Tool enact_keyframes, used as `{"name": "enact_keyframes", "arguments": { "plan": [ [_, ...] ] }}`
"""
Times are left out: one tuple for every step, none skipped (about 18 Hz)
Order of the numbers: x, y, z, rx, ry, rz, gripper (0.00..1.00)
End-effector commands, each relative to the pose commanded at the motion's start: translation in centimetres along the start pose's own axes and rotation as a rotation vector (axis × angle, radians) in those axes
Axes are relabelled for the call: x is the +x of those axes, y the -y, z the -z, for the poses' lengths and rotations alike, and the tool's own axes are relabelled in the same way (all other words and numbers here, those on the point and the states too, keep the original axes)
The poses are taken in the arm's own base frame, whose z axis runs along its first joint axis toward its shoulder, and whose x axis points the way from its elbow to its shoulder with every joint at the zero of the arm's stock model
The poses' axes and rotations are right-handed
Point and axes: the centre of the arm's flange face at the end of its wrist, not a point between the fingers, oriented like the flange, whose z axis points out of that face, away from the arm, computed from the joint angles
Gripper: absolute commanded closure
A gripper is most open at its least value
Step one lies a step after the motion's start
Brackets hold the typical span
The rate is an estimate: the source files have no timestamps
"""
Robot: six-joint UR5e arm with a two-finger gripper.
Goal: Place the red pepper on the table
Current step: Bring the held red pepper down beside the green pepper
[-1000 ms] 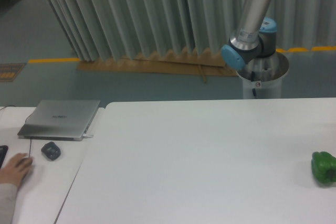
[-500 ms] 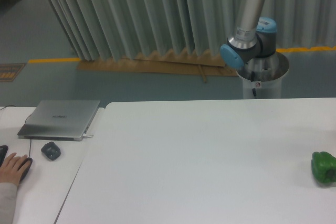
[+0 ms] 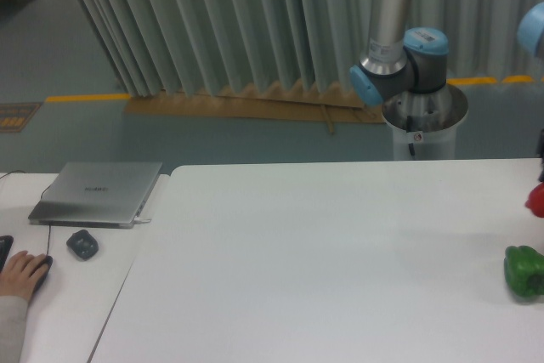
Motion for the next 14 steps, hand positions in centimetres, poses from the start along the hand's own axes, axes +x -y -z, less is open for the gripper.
{"name": "enact_keyframes", "arguments": {
  "plan": [
    [0.1, 1.7, 0.2, -0.004, 0.013, 0.016, 0.45],
    [0.3, 4.1, 0.2, -0.005, 0.031, 0.031, 0.45],
    [0.3, 5.5, 0.1, -0.004, 0.054, 0.045, 0.45],
    [0.0, 6.9, -0.7, -0.002, 0.064, 0.062, 0.45],
    [0.2, 8.3, -1.0, 0.000, 0.076, 0.075, 0.45],
    [0.3, 9.2, -1.0, 0.003, 0.091, 0.090, 0.45],
    [0.3, 10.5, -1.3, 0.008, 0.114, 0.107, 0.45],
    [0.1, 11.1, -1.6, 0.013, 0.132, 0.117, 0.45],
    [-0.2, 11.3, -1.5, 0.018, 0.157, 0.124, 0.45],
    [-0.7, 11.3, -2.3, 0.015, 0.163, 0.121, 0.47],
    [-0.9, 11.3, -2.6, 0.014, 0.160, 0.121, 0.47],
    [-1.1, 11.3, -2.9, 0.014, 0.165, 0.120, 0.47],
    [-1.3, 11.2, -3.0, 0.007, 0.170, 0.120, 0.47],
    [-1.3, 11.3, -3.0, 0.003, 0.172, 0.117, 0.47]
  ]
}}
